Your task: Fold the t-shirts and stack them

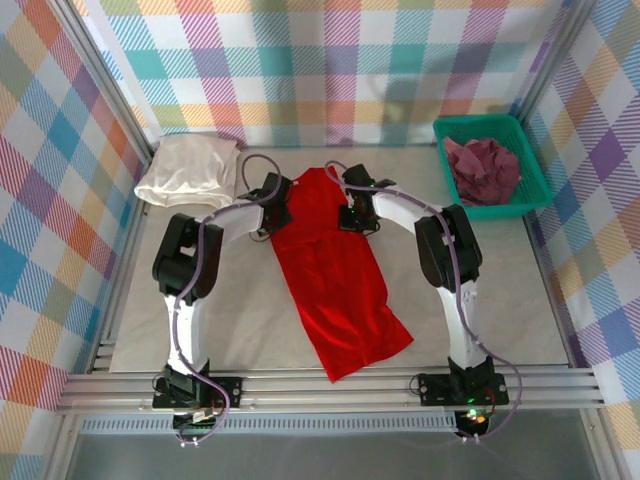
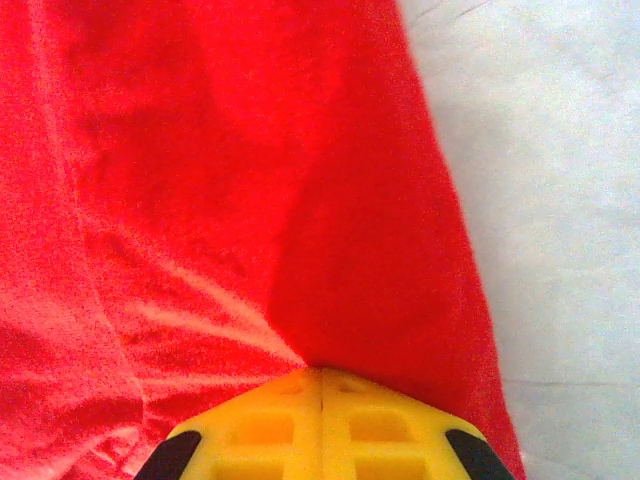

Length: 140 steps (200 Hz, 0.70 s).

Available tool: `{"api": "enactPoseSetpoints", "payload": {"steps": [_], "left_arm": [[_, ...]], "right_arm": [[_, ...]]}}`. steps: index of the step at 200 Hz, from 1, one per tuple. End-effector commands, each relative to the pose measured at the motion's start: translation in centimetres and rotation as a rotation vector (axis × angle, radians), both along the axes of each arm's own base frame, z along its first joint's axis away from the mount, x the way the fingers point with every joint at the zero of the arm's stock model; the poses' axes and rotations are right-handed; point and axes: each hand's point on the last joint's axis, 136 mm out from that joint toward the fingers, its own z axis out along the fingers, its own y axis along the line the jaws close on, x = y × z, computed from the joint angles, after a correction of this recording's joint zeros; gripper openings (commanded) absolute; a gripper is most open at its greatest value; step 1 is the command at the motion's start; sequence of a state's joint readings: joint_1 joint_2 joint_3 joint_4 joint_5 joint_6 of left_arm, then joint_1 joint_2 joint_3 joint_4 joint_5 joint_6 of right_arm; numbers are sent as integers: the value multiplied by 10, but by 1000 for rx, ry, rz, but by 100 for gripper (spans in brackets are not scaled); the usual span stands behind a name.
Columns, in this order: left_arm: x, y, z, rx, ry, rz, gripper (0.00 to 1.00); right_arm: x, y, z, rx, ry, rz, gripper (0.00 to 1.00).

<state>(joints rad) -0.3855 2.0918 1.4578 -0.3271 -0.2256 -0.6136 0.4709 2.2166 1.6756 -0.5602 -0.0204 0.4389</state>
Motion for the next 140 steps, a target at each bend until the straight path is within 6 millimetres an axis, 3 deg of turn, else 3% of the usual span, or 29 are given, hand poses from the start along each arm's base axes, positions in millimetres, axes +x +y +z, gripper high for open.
{"api": "enactPoseSetpoints", "payload": {"steps": [1, 43, 60, 76, 112, 130, 140], "left_arm": [[20, -14, -14, -14, 34, -39, 0], [80, -83, -25, -119, 7, -275, 0], [104, -109, -19, -136, -10, -370, 0], [124, -121, -16, -148, -45, -400, 0], [154, -113, 14, -166, -166, -370, 0], [153, -104, 44, -131, -189, -367, 10], [150, -97, 74, -109, -218, -364, 11]], "right_arm": [[0, -33, -11, -28, 20, -141, 0], [-10, -87, -16, -40, 40, -375, 0], [-8, -86, -11, 27, 18, -421, 0], [-3, -79, -9, 51, 25, -420, 0], [16, -64, -10, 85, 36, -401, 0], [26, -64, 11, 74, -15, -369, 0], [31, -62, 32, 82, -51, -332, 0]]}}
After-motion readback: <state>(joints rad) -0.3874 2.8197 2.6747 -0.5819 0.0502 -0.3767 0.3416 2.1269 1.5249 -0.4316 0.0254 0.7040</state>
